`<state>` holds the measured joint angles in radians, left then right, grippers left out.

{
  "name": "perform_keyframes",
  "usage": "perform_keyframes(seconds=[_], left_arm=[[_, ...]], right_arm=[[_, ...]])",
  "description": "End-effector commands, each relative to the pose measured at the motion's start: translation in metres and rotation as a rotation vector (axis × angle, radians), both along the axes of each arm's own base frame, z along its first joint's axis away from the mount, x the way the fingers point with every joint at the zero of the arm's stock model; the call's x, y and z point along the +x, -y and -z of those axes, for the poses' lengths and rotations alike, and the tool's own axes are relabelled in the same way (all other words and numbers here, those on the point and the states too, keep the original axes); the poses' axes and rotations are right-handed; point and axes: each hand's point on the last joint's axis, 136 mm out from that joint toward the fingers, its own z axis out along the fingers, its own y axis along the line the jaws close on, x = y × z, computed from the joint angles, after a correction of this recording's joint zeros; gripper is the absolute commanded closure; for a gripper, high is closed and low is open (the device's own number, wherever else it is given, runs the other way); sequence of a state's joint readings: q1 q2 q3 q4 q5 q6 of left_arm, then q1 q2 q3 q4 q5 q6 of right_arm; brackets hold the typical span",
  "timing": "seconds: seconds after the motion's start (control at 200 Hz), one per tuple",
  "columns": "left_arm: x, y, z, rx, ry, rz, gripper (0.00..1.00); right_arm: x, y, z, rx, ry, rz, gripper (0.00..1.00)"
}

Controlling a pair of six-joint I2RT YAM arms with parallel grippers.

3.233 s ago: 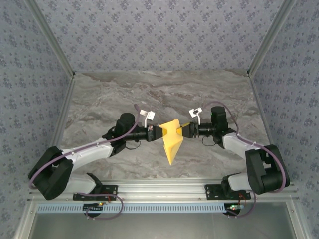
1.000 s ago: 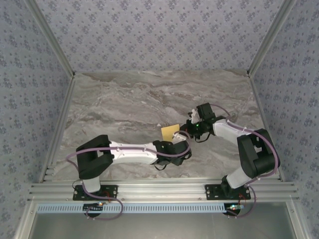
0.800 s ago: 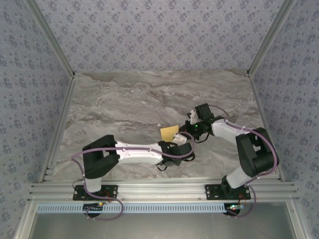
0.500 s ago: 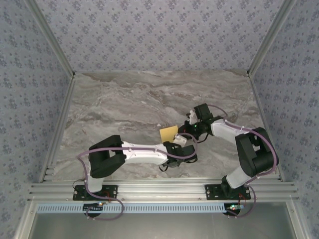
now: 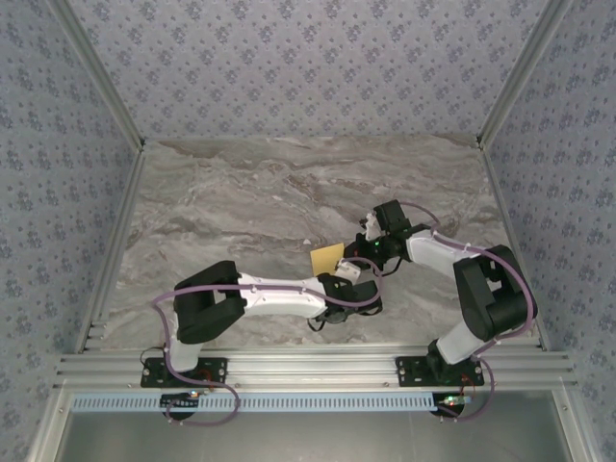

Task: Fold a paper plane with a square sheet of paper (fold left side to right side)
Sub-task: Fold the wing for the fifth time at the center of the table.

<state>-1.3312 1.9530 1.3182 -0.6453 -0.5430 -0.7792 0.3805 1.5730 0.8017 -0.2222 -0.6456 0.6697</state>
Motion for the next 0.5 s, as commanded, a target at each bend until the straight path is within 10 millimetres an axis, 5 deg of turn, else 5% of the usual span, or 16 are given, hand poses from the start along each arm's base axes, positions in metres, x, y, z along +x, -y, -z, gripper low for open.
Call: perform_keyframes(seconds=[0.0,0.495], left_arm=[[-0.0015,0.0032,0.0031,0.028,-0.002,0.011,0.82],[-0.0006,0.0074,0.0084,-0.067,-0.068,0.003,0.90]], right_arm=[[0.0011,-0.0007,0.0015,-0.021,-0.019,0.005,1.00],[0.0033,-0.0023,0.0014,-0.015,-0.012,-0.013,0.96]])
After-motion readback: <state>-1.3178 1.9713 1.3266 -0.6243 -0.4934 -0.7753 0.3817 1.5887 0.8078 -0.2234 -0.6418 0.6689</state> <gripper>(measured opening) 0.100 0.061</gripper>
